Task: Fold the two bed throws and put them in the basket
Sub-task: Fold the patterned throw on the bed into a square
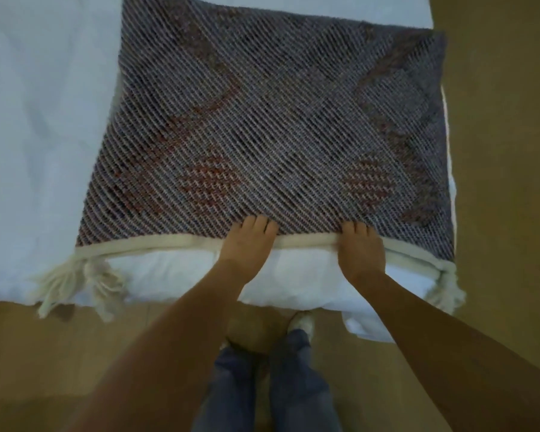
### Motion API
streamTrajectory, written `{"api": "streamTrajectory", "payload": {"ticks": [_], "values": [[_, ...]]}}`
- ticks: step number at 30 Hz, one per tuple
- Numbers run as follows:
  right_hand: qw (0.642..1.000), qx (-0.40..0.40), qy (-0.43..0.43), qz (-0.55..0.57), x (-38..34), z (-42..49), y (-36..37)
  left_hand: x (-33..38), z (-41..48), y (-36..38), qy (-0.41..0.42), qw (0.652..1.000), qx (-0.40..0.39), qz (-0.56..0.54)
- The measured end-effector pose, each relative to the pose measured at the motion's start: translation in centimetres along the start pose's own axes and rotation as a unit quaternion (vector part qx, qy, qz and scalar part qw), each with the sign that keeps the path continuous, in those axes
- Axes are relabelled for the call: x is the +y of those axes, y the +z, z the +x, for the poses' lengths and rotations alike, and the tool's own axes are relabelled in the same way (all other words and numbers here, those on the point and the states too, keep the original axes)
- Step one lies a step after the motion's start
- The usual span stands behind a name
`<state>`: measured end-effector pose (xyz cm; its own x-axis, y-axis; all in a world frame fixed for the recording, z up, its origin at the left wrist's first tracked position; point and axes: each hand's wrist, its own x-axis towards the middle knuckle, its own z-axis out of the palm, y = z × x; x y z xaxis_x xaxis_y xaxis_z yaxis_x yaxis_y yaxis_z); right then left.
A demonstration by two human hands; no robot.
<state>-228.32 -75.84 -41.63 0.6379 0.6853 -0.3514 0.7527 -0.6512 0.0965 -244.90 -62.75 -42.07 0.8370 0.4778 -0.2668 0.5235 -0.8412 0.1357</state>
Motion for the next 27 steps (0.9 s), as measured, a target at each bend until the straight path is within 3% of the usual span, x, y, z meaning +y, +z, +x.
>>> {"api": "streamTrajectory", "payload": {"ticks": [3,7,11,15,17,19,21,23,27], "values": [[0.998,0.019,-0.064,0.009,1.5,1.0,-0.1,1.7,1.8,-0.1,0.026,0.999,-0.010,0.026],[0.981,0.043,-0.150,0.111,2.5,0.1,-0.5,3.4,2.4,-0.1,0.026,0.998,-0.057,-0.009],[0.978,-0.095,-0.165,0.081,3.6,-0.3,1.2,3.2,0.9,1.0,-0.006,0.991,-0.135,-0.023],[0.955,-0.185,-0.165,0.164,4.2,0.4,2.0,4.2,1.1,0.8,-0.031,0.988,-0.149,-0.029],[0.941,-0.168,-0.136,0.260,5.3,0.5,1.8,5.5,2.0,0.1,-0.020,0.991,-0.126,-0.046],[0.944,-0.076,-0.066,0.314,7.4,1.0,1.5,7.2,3.5,-0.7,-0.017,0.992,-0.104,-0.076],[0.946,0.033,0.025,0.323,10.4,1.7,1.1,9.1,5.8,-1.5,-0.013,0.992,-0.082,-0.093],[0.948,0.074,0.062,0.303,13.6,2.1,0.9,11.4,8.1,-2.1,0.022,0.994,-0.076,-0.079],[0.978,0.002,-0.129,0.162,16.6,0.7,1.6,15.8,10.6,-2.2,0.095,0.984,-0.147,0.017]]}}
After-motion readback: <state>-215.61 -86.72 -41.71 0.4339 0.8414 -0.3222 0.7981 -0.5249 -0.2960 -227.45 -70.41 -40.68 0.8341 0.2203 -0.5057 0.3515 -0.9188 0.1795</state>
